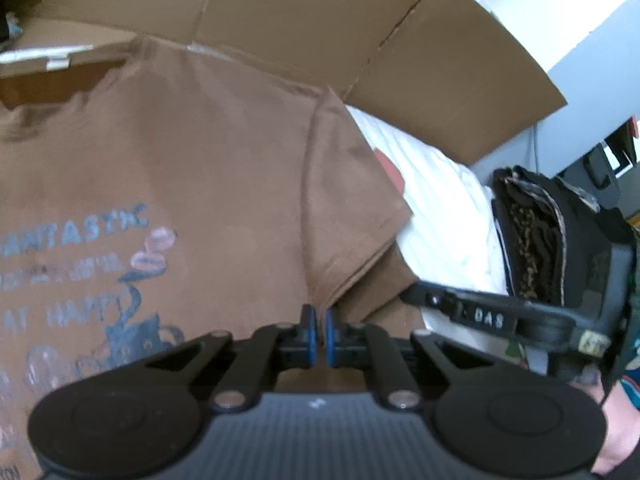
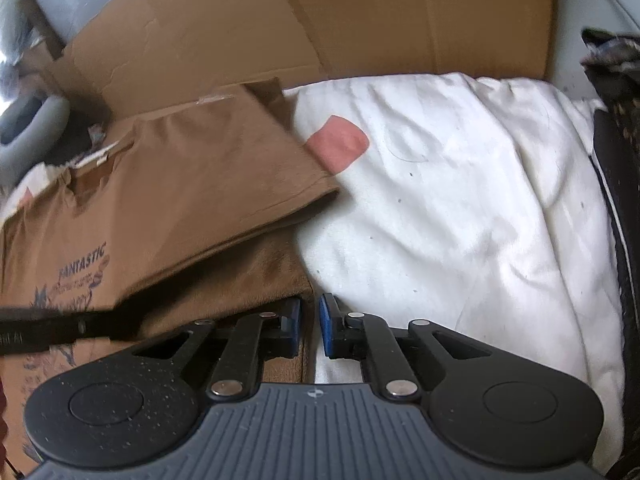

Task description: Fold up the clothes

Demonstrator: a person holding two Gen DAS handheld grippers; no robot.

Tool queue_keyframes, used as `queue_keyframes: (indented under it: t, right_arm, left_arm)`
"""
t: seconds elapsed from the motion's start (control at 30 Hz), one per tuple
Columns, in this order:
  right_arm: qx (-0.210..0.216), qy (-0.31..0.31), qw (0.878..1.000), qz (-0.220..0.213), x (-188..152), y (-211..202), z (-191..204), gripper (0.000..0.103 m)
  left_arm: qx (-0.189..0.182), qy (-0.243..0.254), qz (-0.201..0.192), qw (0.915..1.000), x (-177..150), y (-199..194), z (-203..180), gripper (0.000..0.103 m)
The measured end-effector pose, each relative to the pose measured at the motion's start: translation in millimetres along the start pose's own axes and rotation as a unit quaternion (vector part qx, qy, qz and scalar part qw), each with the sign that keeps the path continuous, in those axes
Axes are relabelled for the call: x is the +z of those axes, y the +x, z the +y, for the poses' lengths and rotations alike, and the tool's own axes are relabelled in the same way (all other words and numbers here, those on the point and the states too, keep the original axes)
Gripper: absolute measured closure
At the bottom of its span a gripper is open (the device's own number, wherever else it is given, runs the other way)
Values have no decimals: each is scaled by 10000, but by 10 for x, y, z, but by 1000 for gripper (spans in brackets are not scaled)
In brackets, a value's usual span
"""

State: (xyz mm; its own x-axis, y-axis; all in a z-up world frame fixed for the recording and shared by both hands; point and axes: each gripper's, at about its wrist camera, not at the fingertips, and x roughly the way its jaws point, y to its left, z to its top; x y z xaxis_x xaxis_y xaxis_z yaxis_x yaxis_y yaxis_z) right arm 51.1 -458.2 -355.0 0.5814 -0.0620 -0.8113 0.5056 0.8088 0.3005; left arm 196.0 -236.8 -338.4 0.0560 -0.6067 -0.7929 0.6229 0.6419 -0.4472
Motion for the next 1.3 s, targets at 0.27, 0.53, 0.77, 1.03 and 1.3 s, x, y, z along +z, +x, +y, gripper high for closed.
queue_keyframes:
  t: [0.27,0.53,0.77,1.03,1.3]
  right_arm:
    - [58,77,9999,48,-2,-4,-26,89]
    - [-186,285,9993,179,10,-160,-40,85]
    - [-262,614,9978,21,-32,-368,-264,83]
    - [-347,795,9962,-51,-86,-441,-418,83]
    - [-402,626,9972,10,-139,-434,-403,83]
  left_arm:
    - [283,366,240,9986,-3,55,-50,89]
    - [223,1070,-129,9939,211,-123,-257,62]
    - [99,1427,-283,9893,393,76,-595,62]
    - [60,2053,-377,9780,473,360,-979,62]
    - [326,2681,-318,9623,521,739,-1165,60]
